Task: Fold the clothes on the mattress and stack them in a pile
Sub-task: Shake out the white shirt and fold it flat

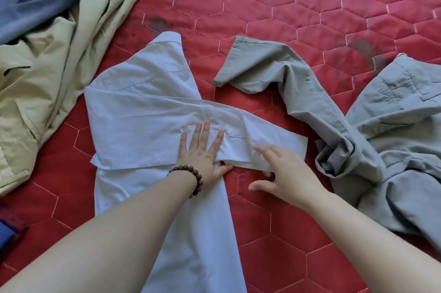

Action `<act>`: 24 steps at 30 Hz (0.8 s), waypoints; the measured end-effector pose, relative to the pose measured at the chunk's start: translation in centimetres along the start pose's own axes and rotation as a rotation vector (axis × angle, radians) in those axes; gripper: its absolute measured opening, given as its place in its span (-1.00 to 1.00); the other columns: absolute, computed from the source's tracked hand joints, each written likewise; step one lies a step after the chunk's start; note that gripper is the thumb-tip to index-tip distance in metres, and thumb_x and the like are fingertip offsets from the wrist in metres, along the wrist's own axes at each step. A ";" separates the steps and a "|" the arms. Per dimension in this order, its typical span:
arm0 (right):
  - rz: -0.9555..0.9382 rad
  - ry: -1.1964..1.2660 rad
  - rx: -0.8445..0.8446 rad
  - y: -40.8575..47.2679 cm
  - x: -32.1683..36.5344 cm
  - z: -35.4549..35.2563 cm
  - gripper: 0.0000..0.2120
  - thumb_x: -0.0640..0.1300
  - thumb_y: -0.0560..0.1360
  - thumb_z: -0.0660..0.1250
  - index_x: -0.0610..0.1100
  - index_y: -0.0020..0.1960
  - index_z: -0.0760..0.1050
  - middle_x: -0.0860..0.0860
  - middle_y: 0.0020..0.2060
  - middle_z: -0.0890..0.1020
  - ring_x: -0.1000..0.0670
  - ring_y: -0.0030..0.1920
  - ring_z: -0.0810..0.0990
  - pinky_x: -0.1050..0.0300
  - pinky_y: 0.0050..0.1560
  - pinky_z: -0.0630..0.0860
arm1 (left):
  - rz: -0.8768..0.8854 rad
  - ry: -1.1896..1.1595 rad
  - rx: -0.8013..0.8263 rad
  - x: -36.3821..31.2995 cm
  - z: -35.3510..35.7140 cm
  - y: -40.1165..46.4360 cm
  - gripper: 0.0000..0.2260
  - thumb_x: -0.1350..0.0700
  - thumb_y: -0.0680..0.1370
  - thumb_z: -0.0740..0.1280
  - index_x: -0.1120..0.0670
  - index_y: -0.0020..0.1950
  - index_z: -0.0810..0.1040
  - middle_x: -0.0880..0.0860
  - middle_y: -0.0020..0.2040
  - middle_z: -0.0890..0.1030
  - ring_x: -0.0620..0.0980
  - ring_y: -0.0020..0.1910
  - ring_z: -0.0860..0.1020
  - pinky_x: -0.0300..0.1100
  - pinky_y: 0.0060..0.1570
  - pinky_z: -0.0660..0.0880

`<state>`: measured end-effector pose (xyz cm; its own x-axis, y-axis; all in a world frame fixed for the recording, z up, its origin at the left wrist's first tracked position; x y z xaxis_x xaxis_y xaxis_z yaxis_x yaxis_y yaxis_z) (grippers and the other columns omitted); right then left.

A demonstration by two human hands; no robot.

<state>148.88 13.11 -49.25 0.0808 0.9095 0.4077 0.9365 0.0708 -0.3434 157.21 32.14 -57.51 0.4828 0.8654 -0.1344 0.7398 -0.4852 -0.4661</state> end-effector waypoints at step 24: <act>0.576 0.498 -0.602 1.5 -5.9 -1.3 -0.48 -0.11 0.48 0.41 -0.09 0.38 0.32 -0.11 0.20 0.49 -0.05 0.19 0.45 0.18 0.17 0.33 | -0.006 0.036 0.001 0.0 0.0 -0.2 -0.24 -0.48 0.36 -0.23 -0.19 0.26 -0.66 0.02 0.40 -0.55 0.01 0.38 -0.55 0.14 0.37 -0.45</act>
<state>150.23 7.28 -51.04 0.5869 0.4518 0.6719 0.7152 -0.6783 -0.1685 157.06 32.19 -57.43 0.4952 0.8630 -0.0999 0.7422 -0.4800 -0.4677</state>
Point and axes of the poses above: each hand's wrist, its own y-axis towards the middle knuckle, its own z-axis out of the palm, x = y × z, the point moved 3 cm from there along y, towards the middle knuckle
